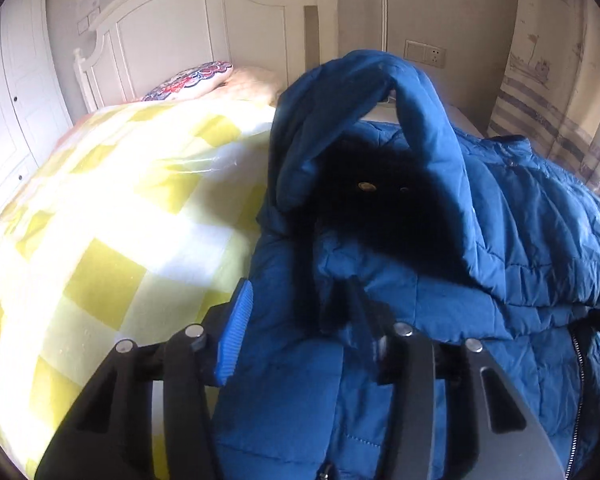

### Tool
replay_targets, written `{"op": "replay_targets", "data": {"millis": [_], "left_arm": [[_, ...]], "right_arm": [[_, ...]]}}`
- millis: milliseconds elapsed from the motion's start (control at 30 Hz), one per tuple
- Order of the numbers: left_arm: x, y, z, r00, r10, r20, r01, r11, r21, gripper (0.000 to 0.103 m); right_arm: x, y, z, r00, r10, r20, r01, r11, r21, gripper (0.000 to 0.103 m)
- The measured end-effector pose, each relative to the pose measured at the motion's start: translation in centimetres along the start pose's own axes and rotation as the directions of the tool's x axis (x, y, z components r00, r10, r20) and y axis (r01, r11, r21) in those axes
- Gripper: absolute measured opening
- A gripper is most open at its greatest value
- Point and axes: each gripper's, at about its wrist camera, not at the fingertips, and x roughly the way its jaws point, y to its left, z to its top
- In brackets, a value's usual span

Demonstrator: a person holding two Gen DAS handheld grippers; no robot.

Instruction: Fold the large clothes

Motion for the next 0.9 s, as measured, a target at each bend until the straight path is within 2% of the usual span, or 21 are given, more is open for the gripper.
{"op": "replay_targets", "data": {"millis": [67,133,200,300,400,467,533,600,733,833,867,900], "left_arm": [[0.2,-1.0,-0.1,1.0,0.026,-0.003,-0.026,0.998,0.056,0.031],[0.2,-1.5,-0.2,0.999,0.046,0.0,-0.046,0.996,0.076,0.029],[0.0,-0.7,-0.6,1.0,0.021,-0.001,-0.021,0.998,0.056,0.029],[0.2,0.5,-0.7,0.999,-0.049,-0.011,0.049,0.999,-0.004,0.03],[0.1,1.2,-0.7,0.997,-0.072,-0.013,0.072,0.997,-0.03,0.032],[0.2,1.6,-0.8,0.997,-0.081,-0.013,0.08,0.996,-0.046,0.035],[0.3,2.1,-0.8,0.995,-0.096,-0.015,0.095,0.993,-0.071,0.039],[0.6,2.3,-0.7,0.994,-0.11,-0.017,0.107,0.99,-0.095,0.044],[1.0,3.1,-0.7,0.991,-0.134,-0.022,0.13,0.983,-0.127,0.047],[1.1,3.0,-0.7,0.991,-0.132,-0.022,0.129,0.984,-0.124,0.047],[1.1,2.8,-0.6,0.991,-0.131,-0.022,0.127,0.984,-0.122,0.047],[1.1,2.9,-0.7,0.991,-0.131,-0.022,0.127,0.984,-0.122,0.047]], "right_arm": [[-0.6,-0.3,-0.1,1.0,0.006,0.029,-0.006,1.0,0.017,0.098],[-2.3,-1.0,-0.5,0.995,-0.003,0.098,-0.003,0.998,0.068,0.098],[-4.5,-1.7,-1.3,0.984,0.035,0.176,-0.06,0.988,0.14,0.098],[-6.3,-1.1,-1.9,0.95,0.222,0.22,-0.263,0.948,0.181,0.096],[-5.5,1.1,-1.8,0.912,0.382,0.147,-0.404,0.897,0.178,0.074],[-4.3,2.2,-1.5,0.881,0.458,0.117,-0.472,0.854,0.217,0.069],[-3.1,3.2,-1.1,0.865,0.492,0.098,-0.5,0.829,0.252,0.064],[-2.1,4.1,-0.7,0.86,0.502,0.092,-0.507,0.817,0.275,0.061],[-0.8,4.4,0.1,0.865,0.488,0.118,-0.495,0.79,0.361,0.061],[0.6,3.8,0.8,0.86,0.494,0.128,-0.495,0.748,0.442,0.061],[0.6,3.8,1.0,0.861,0.49,0.139,-0.496,0.746,0.444,0.061],[0.3,4.0,1.3,0.867,0.476,0.148,-0.49,0.761,0.425,0.054]]}}
